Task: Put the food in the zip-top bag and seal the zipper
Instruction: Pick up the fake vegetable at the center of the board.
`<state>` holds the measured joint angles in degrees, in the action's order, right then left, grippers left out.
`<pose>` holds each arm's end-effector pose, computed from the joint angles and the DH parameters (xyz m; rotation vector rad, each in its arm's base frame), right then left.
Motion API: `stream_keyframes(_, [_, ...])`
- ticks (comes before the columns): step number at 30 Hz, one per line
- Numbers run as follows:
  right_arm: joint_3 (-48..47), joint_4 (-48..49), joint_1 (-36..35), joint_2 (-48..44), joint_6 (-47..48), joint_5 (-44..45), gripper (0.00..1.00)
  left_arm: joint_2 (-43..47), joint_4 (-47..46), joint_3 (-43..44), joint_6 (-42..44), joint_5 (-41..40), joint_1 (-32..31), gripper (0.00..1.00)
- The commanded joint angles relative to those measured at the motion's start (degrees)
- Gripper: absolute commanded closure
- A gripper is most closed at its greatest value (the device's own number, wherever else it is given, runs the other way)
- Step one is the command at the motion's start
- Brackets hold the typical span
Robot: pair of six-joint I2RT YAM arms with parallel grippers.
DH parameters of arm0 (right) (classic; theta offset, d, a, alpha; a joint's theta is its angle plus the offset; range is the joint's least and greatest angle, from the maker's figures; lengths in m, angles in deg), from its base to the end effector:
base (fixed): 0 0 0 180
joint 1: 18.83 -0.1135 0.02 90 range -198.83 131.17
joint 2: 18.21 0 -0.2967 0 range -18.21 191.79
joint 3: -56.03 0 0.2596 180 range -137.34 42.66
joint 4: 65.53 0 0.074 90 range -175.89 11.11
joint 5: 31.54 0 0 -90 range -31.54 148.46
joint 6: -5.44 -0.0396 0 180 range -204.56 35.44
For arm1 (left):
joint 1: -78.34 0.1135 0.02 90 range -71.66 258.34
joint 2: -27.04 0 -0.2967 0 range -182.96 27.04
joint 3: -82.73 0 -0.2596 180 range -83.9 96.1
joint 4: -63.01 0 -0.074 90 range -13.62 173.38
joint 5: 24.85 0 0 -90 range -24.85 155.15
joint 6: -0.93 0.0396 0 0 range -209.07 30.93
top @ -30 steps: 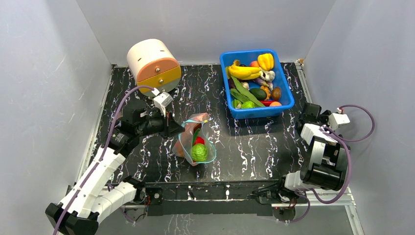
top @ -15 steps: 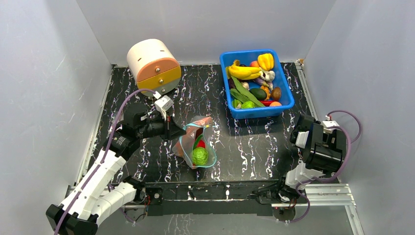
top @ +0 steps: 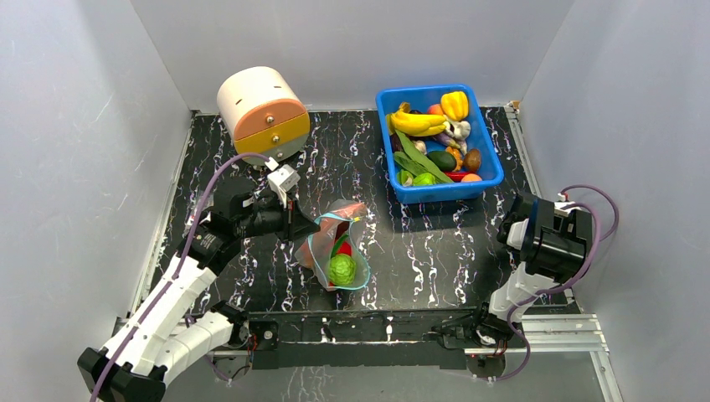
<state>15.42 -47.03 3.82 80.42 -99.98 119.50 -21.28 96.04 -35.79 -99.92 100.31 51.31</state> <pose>0.2394 -0.1374 0.1273 1.1957 1.7354 -1.2550 0.1460 -0.1001 0.3580 0.7001 1.8599 -1.0233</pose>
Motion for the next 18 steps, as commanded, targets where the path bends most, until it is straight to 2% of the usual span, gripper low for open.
stream_keyframes(1, [-0.88,1.12,1.43,0.77,0.15,-3.04,0.16,-0.28,-1.56,0.71,0.36,0.71,-0.2,1.0])
stream_keyframes(4, [-0.54,1.32,1.77,0.77,0.43,-4.92,0.3,-0.97,-2.14,1.02,0.14,0.91,-0.22,1.0])
stream_keyframes(9, [-1.4,-0.28,1.91,0.77,0.56,-5.6,0.34,-2.07,-2.76,2.0,-0.12,0.89,-0.22,1.0])
stream_keyframes(14, [-1.45,-0.18,1.95,2.01,0.45,-5.49,0.52,-1.5,-2.2,2.48,-0.21,0.49,-0.21,1.0])
stream_keyframes(18, [-1.42,-0.41,1.95,2.23,0.33,-5.49,0.59,-0.43,-2.29,1.92,-0.46,-0.28,-0.22,1.0])
